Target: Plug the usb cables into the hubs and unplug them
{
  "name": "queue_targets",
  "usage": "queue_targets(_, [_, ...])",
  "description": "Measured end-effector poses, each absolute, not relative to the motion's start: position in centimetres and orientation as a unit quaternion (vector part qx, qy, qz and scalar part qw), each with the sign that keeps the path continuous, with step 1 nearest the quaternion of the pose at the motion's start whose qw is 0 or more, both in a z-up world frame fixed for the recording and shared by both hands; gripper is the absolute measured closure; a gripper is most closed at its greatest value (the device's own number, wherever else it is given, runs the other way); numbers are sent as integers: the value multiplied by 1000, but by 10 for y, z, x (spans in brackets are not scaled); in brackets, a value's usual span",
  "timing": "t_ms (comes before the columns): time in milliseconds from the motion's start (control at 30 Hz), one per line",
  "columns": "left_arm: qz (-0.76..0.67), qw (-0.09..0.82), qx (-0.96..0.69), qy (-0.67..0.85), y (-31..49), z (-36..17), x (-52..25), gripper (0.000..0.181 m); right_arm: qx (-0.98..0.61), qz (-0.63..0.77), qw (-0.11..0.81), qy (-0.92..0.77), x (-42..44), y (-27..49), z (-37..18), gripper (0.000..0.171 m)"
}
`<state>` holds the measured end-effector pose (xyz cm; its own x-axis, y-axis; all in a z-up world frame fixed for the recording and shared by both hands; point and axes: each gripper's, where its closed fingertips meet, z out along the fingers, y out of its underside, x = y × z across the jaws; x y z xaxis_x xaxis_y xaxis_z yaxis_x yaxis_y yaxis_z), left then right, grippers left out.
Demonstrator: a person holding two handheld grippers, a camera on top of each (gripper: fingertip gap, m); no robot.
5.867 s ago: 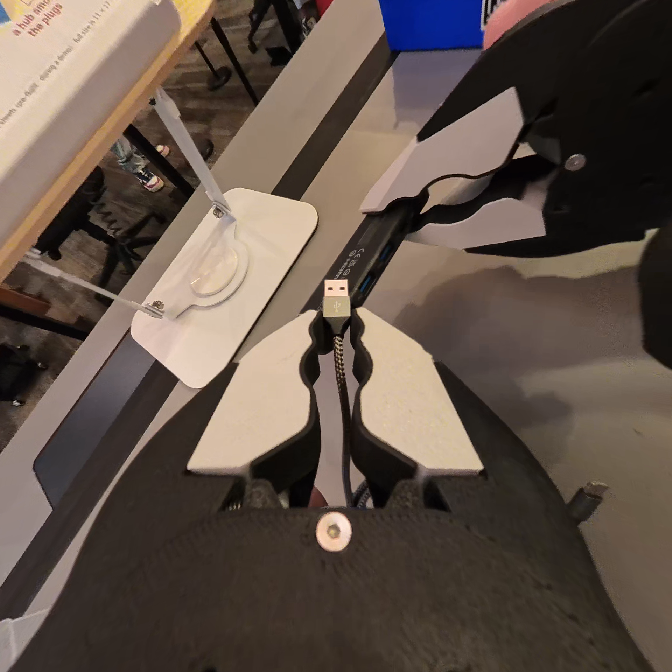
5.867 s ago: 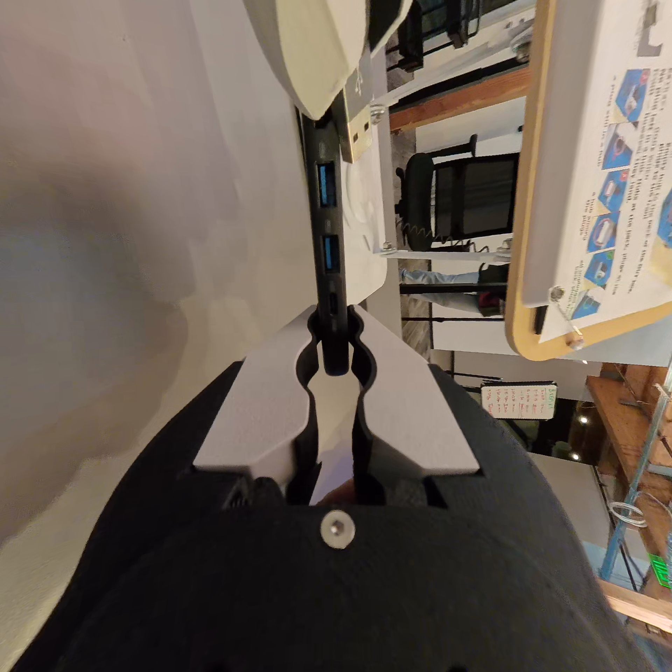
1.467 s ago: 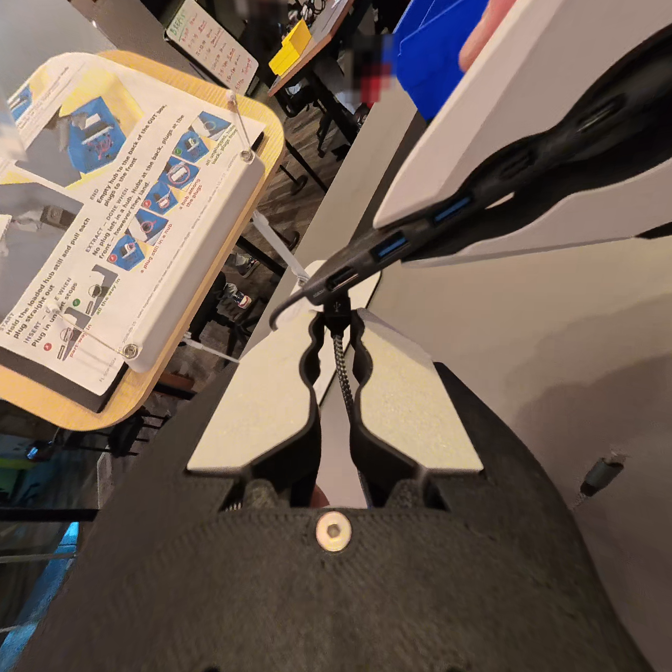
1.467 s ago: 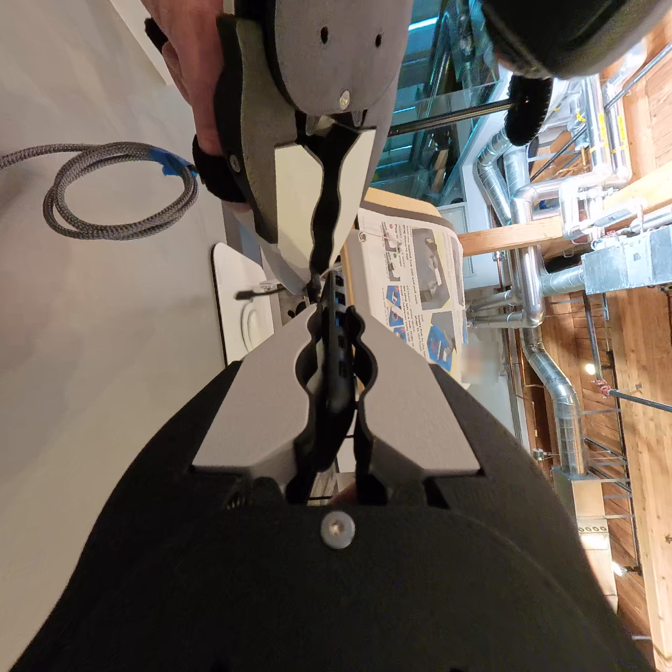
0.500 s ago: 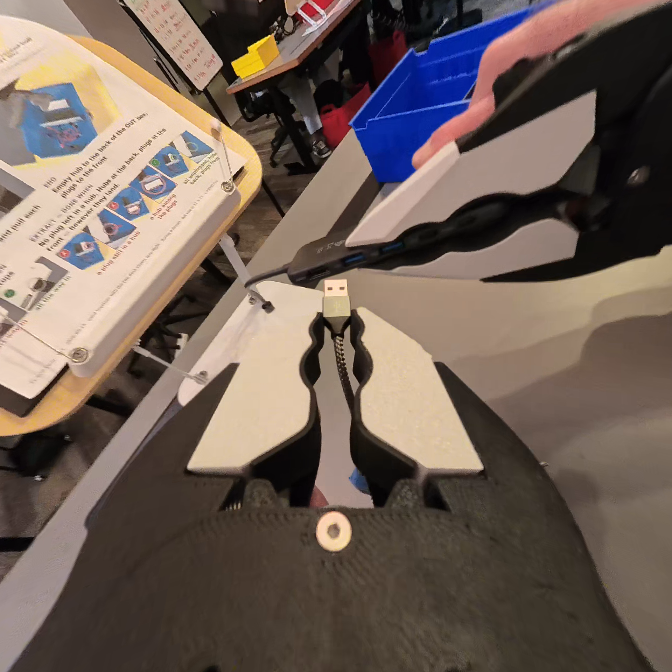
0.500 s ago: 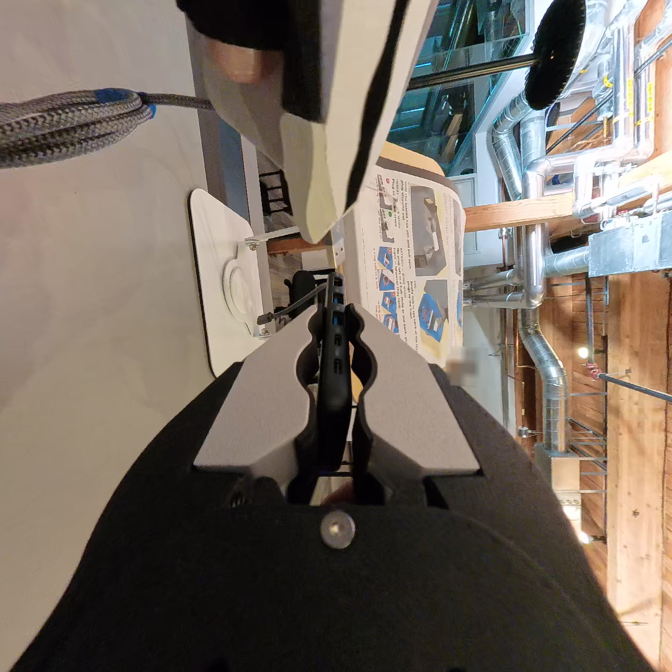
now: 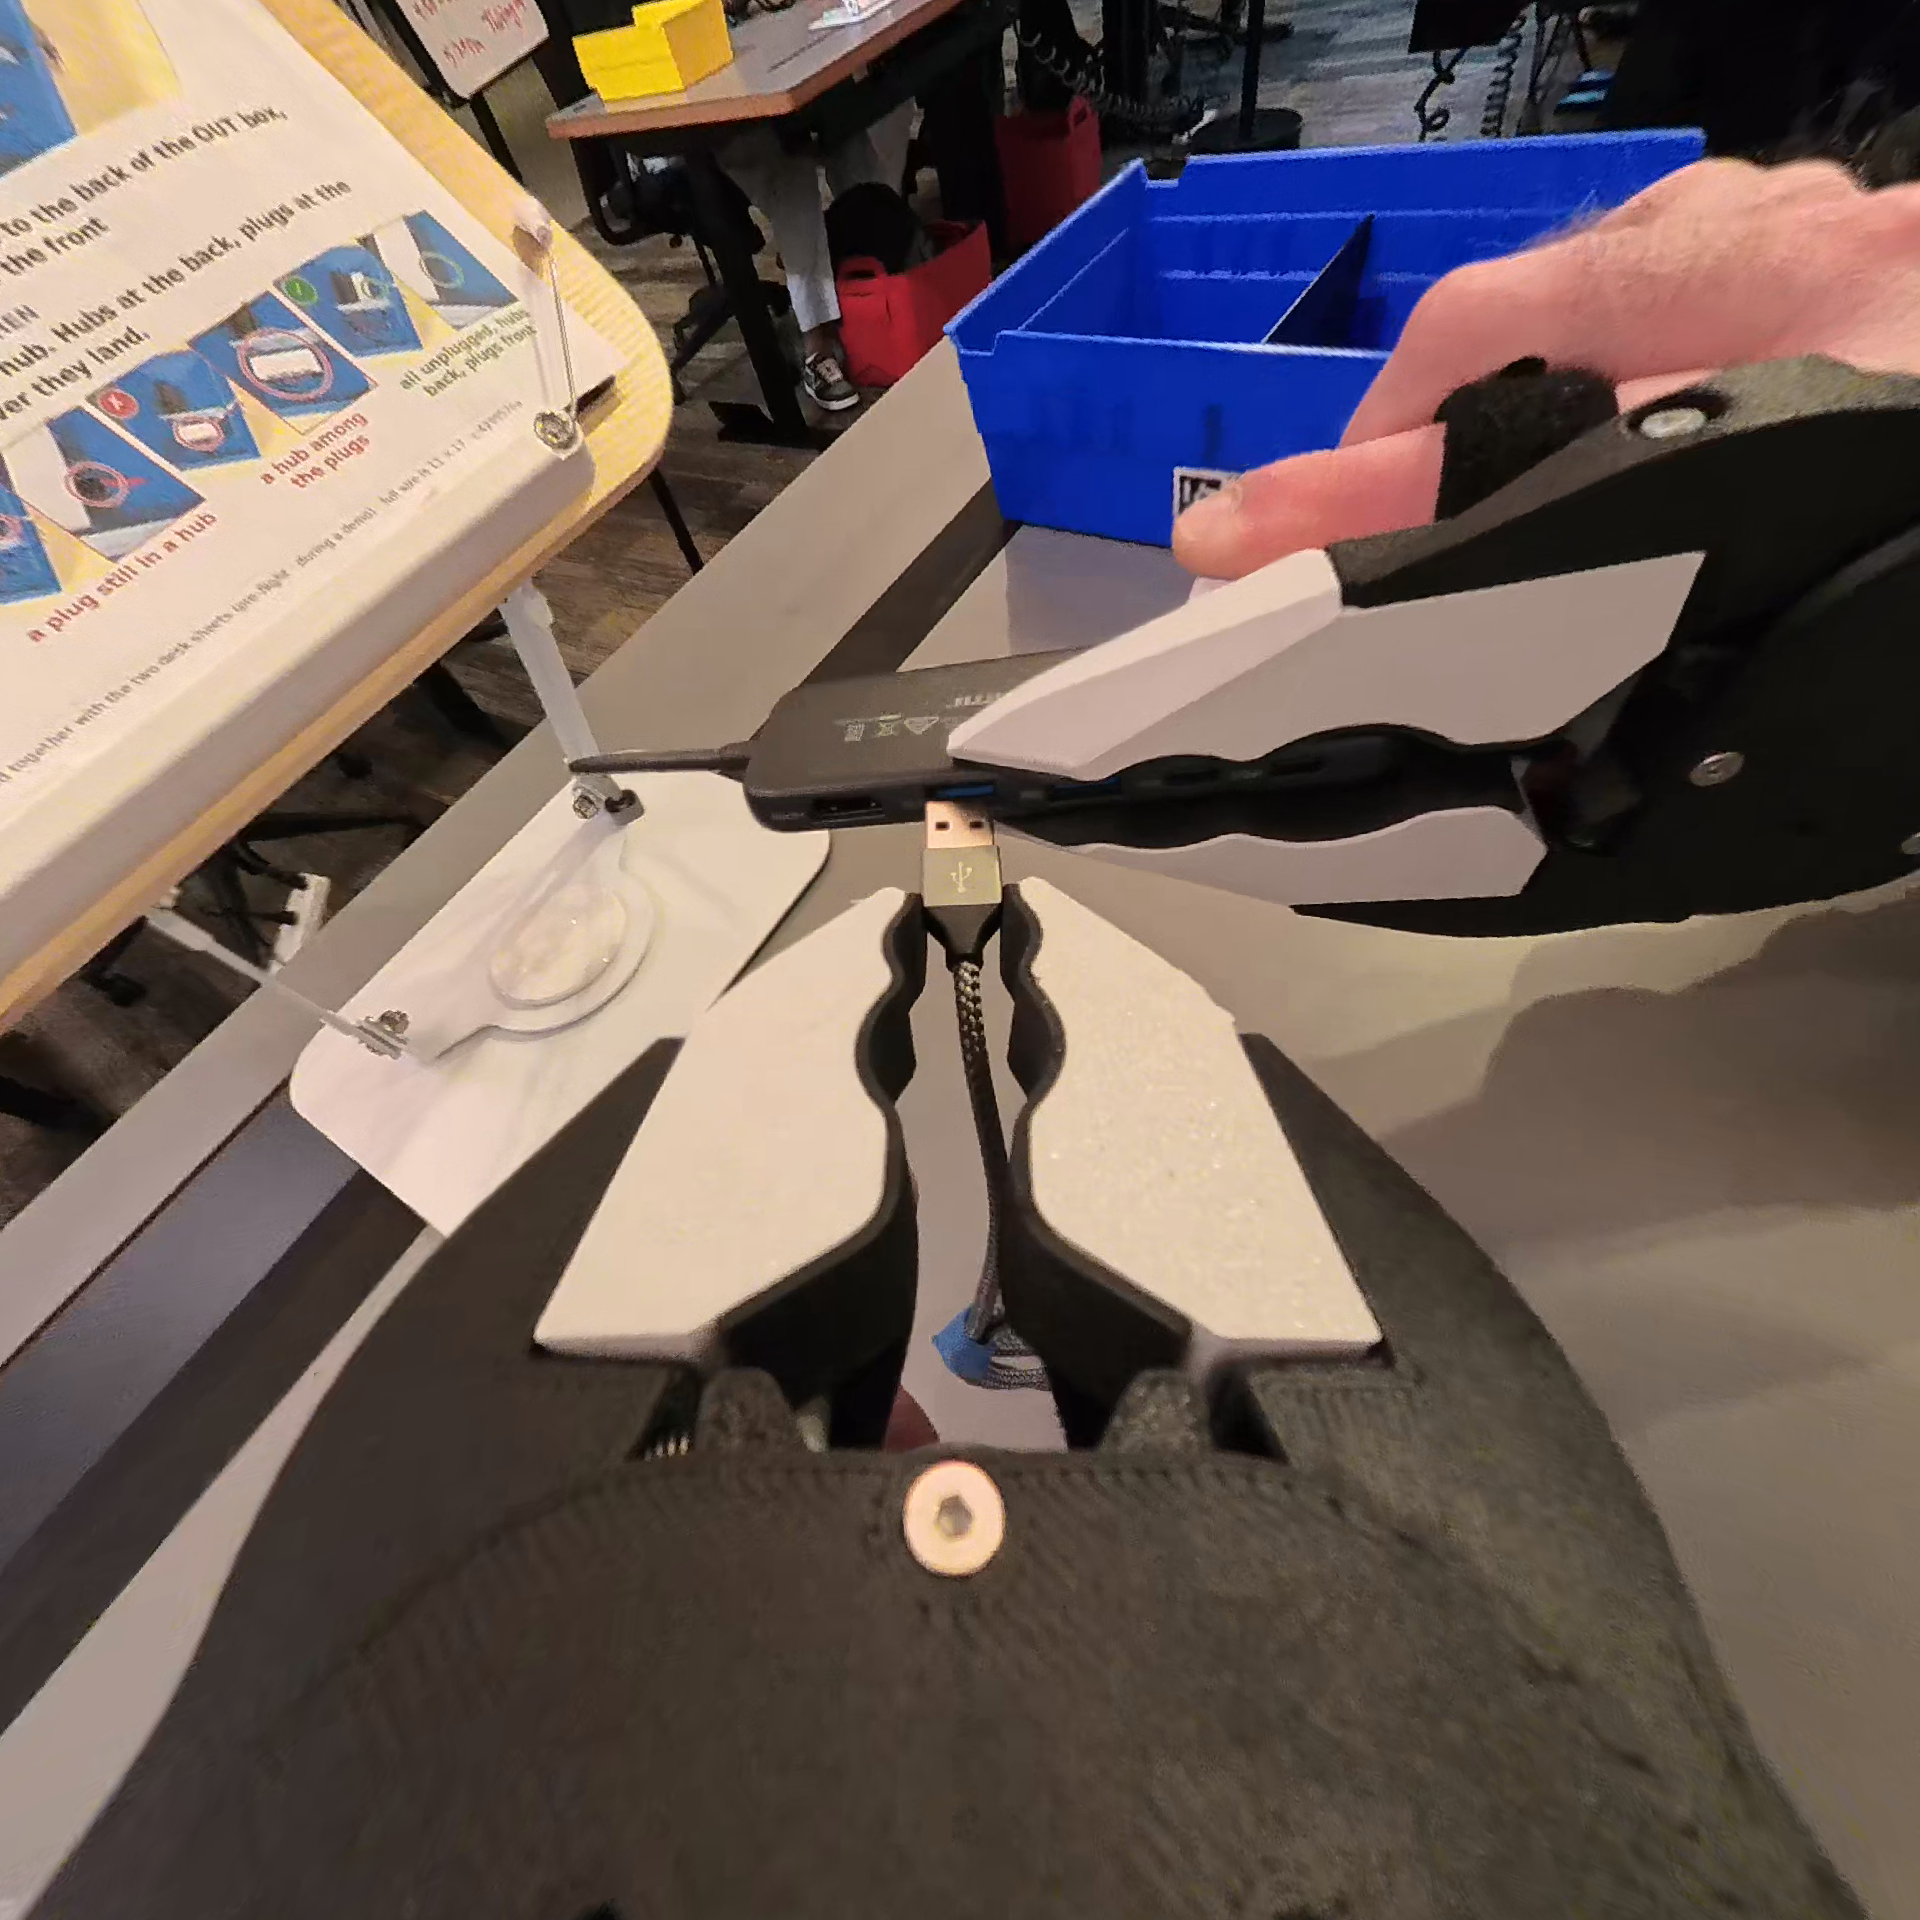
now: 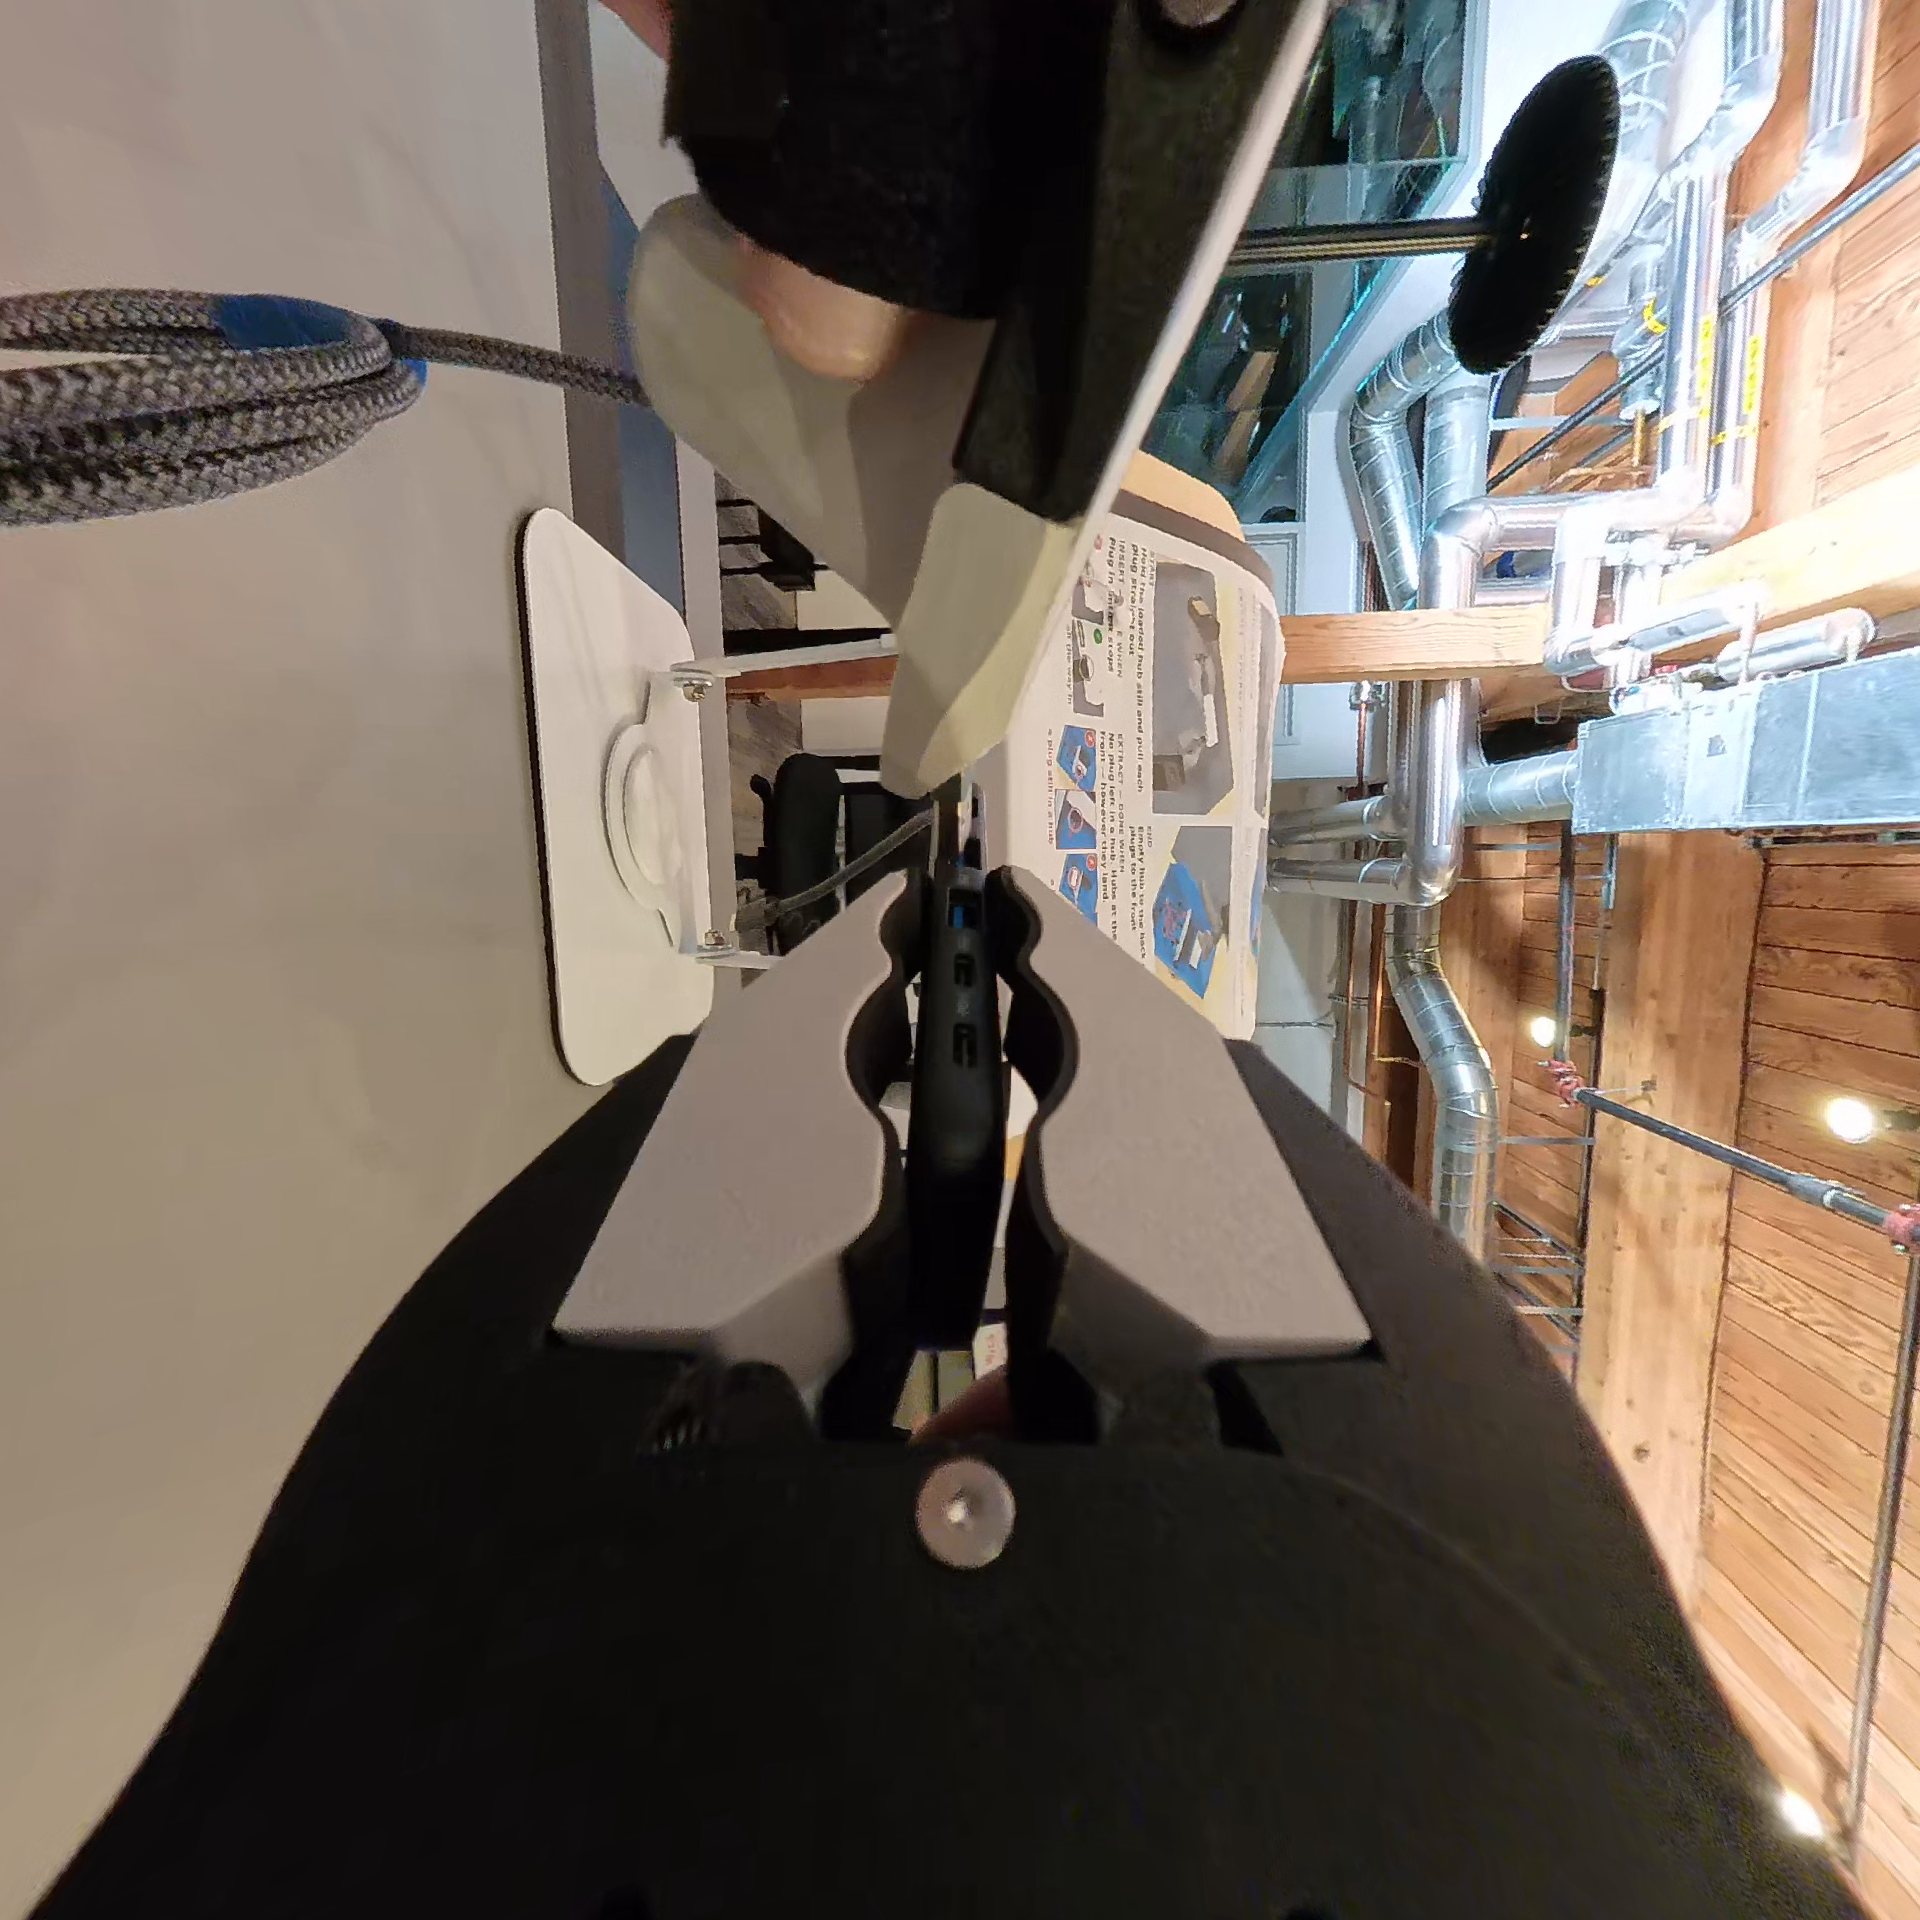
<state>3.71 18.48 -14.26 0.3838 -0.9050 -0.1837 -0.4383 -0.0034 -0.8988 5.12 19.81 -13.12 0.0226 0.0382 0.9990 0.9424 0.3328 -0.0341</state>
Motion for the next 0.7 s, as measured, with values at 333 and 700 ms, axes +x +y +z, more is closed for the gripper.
queue_targets(333, [-282, 467, -683, 486, 182, -142, 36, 167, -410, -393, 589, -574, 46, 195, -131, 162])
queue_targets(700, [-234, 473, -678, 512, 183, -149, 35, 168, -405, -393, 597, -570, 44, 192, -131, 163])
